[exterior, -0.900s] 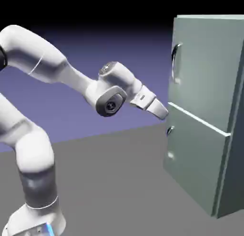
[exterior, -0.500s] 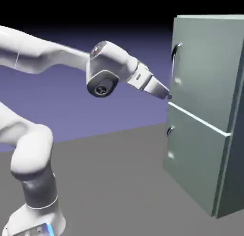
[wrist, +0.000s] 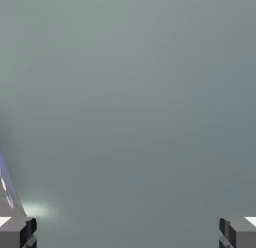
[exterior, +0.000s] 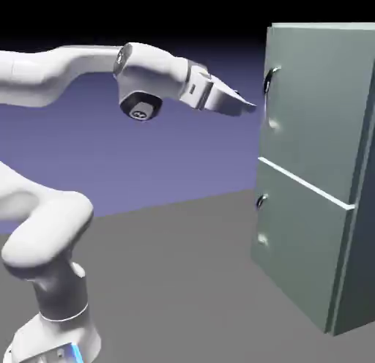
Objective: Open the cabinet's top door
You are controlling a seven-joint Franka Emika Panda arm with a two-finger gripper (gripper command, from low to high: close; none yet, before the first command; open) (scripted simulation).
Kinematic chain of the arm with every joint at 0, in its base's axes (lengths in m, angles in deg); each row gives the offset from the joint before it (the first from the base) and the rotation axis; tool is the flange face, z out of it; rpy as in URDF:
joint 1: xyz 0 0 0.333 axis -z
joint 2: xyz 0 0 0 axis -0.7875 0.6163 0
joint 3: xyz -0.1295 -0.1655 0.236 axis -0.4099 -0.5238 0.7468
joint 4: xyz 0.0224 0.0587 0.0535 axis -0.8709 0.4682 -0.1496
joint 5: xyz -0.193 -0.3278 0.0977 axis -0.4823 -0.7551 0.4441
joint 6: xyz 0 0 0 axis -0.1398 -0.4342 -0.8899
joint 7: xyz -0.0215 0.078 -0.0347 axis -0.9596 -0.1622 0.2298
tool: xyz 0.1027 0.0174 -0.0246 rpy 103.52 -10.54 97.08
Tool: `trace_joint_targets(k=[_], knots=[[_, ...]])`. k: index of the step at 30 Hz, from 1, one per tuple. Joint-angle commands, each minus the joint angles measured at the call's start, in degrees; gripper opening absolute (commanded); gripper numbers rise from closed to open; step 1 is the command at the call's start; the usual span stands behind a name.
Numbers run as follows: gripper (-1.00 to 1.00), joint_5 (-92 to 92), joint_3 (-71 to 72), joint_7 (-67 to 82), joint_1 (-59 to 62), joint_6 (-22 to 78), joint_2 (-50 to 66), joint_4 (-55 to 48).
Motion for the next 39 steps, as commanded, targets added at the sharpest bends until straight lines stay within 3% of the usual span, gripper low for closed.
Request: trace_joint_targets(k=[1,25,32,33,39], knots=[[0.0,2.5,1.2,1.3,1.2,0.4,-0.8,-0.5],[0.0,62.3,29.1,32.5,31.0,9.1,-19.6,-11.6],[0.0,65.8,33.1,33.1,40.5,10.2,-18.4,-19.5],[-1.0,65.8,33.1,33.1,40.5,10.2,-18.4,-19.5],[-1.0,66.5,26.8,38.8,33.2,21.8,-18.6,-9.1]])
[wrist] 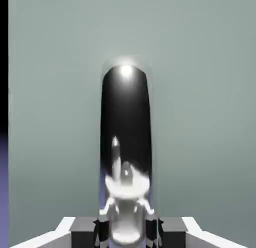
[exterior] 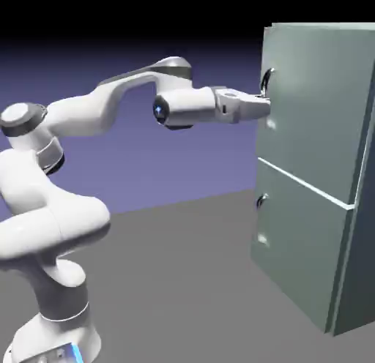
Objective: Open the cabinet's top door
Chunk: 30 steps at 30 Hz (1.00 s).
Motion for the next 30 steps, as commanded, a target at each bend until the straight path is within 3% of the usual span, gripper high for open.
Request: trace_joint_targets(k=[1,16,23,30], knots=[[-1.0,-0.3,-1.5,1.0,-1.4,2.4,0.1,2.1],[-1.0,-19.0,-28.2,12.8,-10.0,39.8,4.9,21.1],[-1.0,-33.2,-40.7,19.3,-6.7,57.3,13.5,20.9],[-1.0,-48.3,-50.0,27.1,-3.1,72.7,27.7,14.2]])
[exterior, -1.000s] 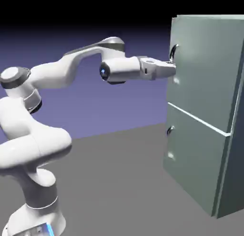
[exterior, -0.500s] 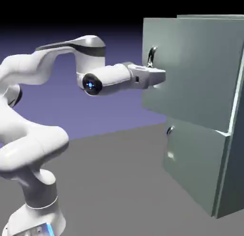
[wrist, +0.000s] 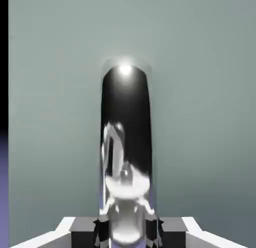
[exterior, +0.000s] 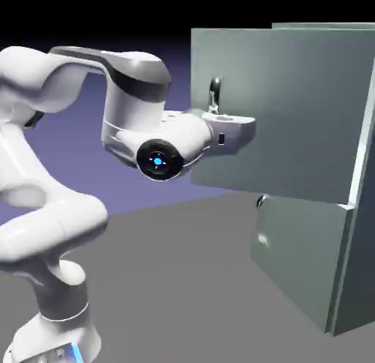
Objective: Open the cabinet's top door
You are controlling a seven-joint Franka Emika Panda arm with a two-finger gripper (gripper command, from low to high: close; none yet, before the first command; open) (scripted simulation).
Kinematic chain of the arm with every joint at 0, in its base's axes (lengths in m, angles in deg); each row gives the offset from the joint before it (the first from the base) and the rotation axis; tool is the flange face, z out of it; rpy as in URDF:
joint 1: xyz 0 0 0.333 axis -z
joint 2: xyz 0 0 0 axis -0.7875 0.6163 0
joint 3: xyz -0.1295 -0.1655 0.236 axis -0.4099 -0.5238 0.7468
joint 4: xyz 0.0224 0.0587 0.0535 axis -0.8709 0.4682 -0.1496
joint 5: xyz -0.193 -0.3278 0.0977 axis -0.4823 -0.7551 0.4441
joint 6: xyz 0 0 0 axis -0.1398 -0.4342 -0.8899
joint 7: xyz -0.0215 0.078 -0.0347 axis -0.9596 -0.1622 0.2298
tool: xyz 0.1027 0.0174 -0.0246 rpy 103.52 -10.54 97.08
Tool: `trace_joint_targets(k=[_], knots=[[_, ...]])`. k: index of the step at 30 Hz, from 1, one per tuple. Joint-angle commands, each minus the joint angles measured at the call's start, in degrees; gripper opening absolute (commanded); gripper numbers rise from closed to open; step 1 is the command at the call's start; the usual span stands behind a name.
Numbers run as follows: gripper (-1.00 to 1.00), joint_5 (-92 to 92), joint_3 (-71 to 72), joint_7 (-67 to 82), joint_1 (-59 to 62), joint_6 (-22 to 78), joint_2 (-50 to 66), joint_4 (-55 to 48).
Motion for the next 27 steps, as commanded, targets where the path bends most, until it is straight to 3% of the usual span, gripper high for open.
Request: trace_joint_targets(k=[1,26,27], knots=[[-1.0,-1.8,-0.9,1.0,0.3,1.7,2.1,-1.3],[-1.0,-30.9,-8.1,16.1,0.6,34.4,50.2,-47.8],[1.0,-30.9,-8.1,16.1,0.6,34.4,50.2,-47.8]])
